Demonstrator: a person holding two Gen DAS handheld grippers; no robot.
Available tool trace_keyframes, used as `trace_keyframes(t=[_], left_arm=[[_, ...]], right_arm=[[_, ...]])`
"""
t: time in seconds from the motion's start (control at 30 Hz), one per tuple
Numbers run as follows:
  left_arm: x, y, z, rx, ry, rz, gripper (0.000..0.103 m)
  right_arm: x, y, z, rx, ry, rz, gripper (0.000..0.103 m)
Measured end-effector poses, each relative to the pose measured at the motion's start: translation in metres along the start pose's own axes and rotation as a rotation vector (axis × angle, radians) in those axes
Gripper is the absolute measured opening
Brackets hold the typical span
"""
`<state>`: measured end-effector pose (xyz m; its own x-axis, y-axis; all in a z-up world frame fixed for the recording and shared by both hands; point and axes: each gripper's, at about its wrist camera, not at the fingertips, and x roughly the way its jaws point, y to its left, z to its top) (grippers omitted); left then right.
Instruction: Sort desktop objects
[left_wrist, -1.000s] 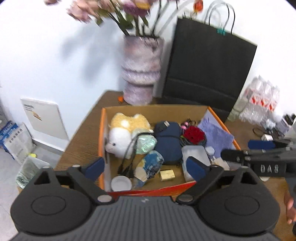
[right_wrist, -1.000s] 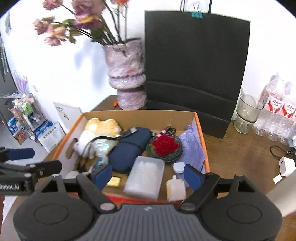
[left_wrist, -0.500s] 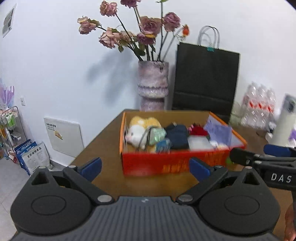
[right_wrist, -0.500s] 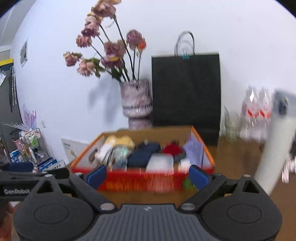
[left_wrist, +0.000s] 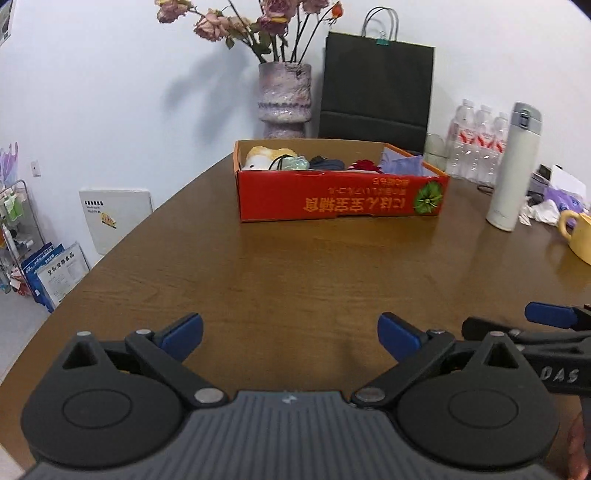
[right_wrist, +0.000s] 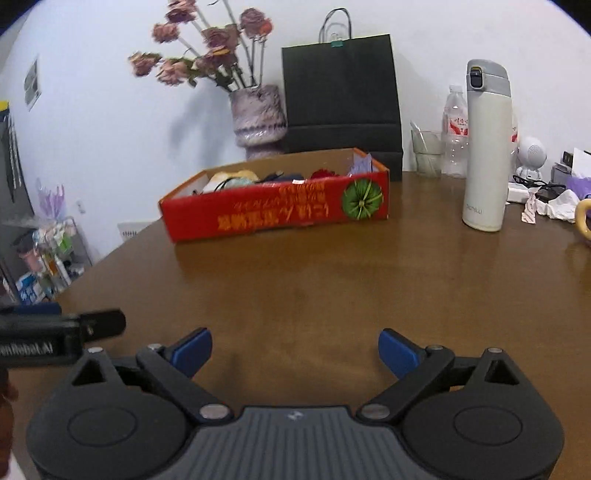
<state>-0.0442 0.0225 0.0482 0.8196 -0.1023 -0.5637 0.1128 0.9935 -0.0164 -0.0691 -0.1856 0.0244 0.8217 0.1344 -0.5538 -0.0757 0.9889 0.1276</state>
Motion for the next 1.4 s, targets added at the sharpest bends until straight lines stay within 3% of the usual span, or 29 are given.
trace_keyframes(t=[0.1,0.23,0.7,1.4], left_arm=[[-0.011,0.001,-0.004,-0.003,0.005,-0.024,0.103],[-0.002,0.001,-0.007,-0.01,0.02,-0.012,0.103],[0.056,0.005,-0.008,-0.006,0.119,-0.014,0.103],[0.071,0.004,-0.004,0.029,0.101,0.008,0.103]], right_arm=[[-0.007,0.008,-0.006,-0.048,0.02,-0.044,0.097],[-0.009,0.011,-0.007,-0.054,0.01,-0.031,0.103],[0.043,0.009,0.004,-0.031,0.091,-0.098,0.103],[0.06,0.011,0.013,-0.042,0.106,-0.125,0.103]])
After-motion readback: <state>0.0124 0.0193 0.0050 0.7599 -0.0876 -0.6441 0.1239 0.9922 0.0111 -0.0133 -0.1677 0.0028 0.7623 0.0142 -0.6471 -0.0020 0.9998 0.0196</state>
